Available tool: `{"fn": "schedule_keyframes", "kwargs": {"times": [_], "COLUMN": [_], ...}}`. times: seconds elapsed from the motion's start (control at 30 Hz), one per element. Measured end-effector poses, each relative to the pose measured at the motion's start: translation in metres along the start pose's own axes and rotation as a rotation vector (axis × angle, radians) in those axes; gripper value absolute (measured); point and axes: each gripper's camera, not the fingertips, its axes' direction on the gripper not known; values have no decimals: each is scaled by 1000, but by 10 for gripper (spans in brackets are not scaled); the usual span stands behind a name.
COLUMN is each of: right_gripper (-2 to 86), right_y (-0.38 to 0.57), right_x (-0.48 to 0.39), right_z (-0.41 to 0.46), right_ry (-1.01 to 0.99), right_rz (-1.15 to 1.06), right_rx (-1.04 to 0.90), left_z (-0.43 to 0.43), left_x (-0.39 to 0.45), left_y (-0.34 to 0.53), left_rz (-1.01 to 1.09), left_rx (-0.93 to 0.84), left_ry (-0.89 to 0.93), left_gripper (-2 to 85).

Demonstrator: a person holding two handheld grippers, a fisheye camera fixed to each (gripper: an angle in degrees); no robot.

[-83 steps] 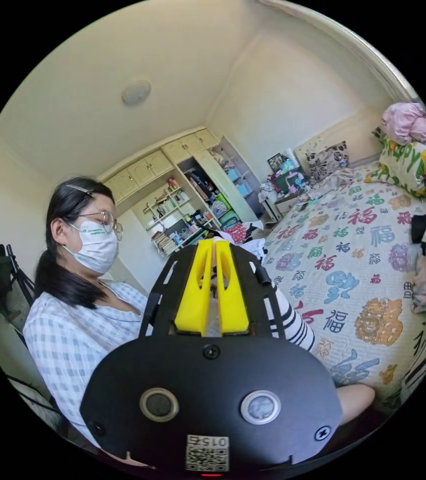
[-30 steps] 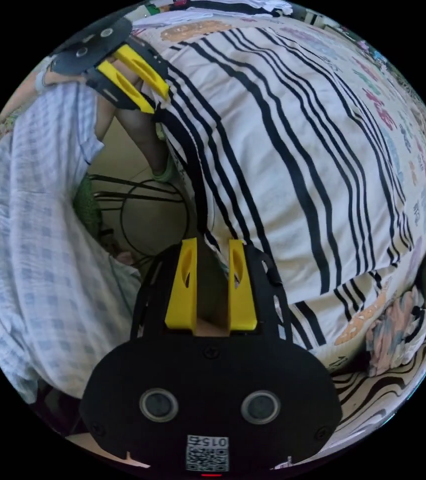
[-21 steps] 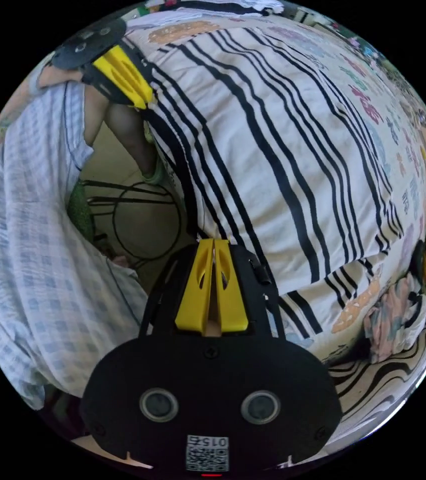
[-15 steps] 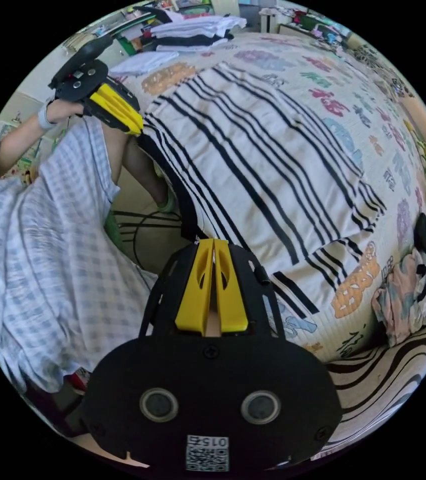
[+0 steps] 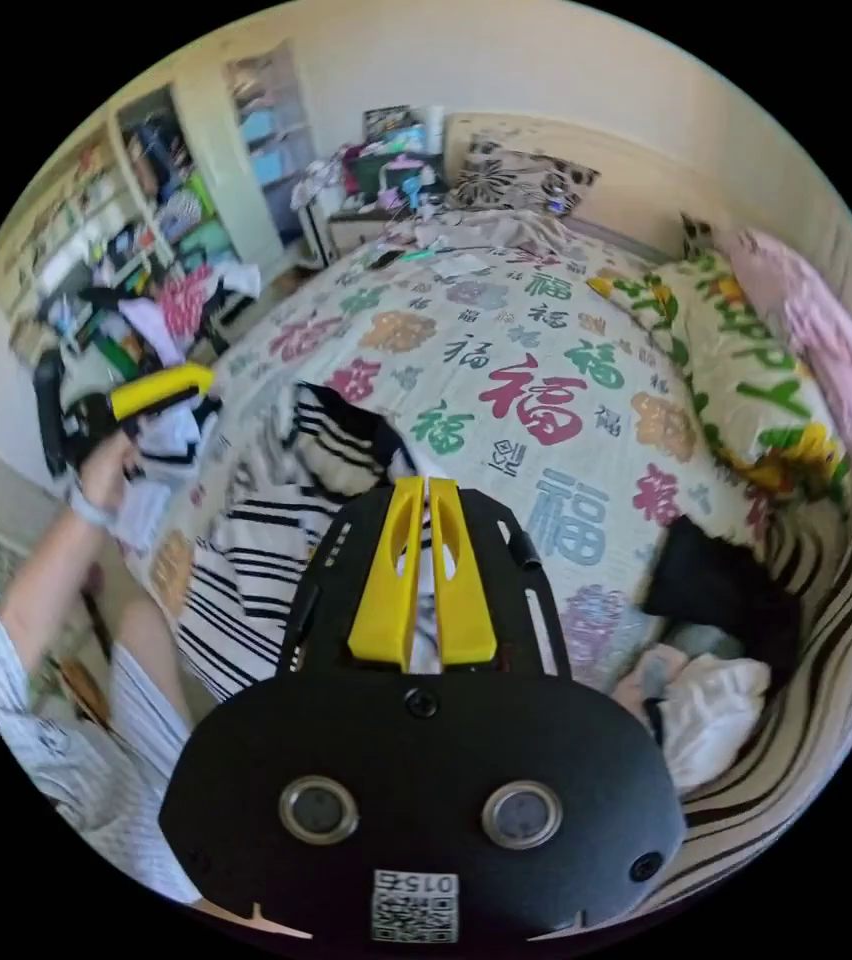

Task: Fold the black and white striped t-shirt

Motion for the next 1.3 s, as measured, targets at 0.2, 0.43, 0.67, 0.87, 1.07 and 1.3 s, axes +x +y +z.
{"fn": "schedule_keyframes", "kwargs": {"times": [0.2, 0.43, 0.67, 0.87, 1.07, 1.3], "right_gripper": [71, 109, 37, 8, 13, 67], "right_y": [133, 285, 289, 292, 293, 253], "right_x": [40, 96, 126, 134, 105, 103], "right_z": [20, 24, 28, -6, -21, -46], "right_ry": [-65, -60, -219, -250, -250, -112], "right_rz": [-31, 243, 322, 346, 265, 165], "right_rx": [-227, -485, -469, -446, -538, -433], "left_z": [14, -3, 23, -14, -56, -71], "left_x": [-8, -22, -7, -19, -37, -27], "left_y": [130, 257, 258, 245, 241, 224], "left_rz": [62, -192, -185, -141, -106, -19], "left_rx": [-371, -709, -845, -807, -784, -815], "left_ry": [221, 492, 585, 596, 482, 276], "left_gripper": [21, 67, 42, 1, 1, 37]}}
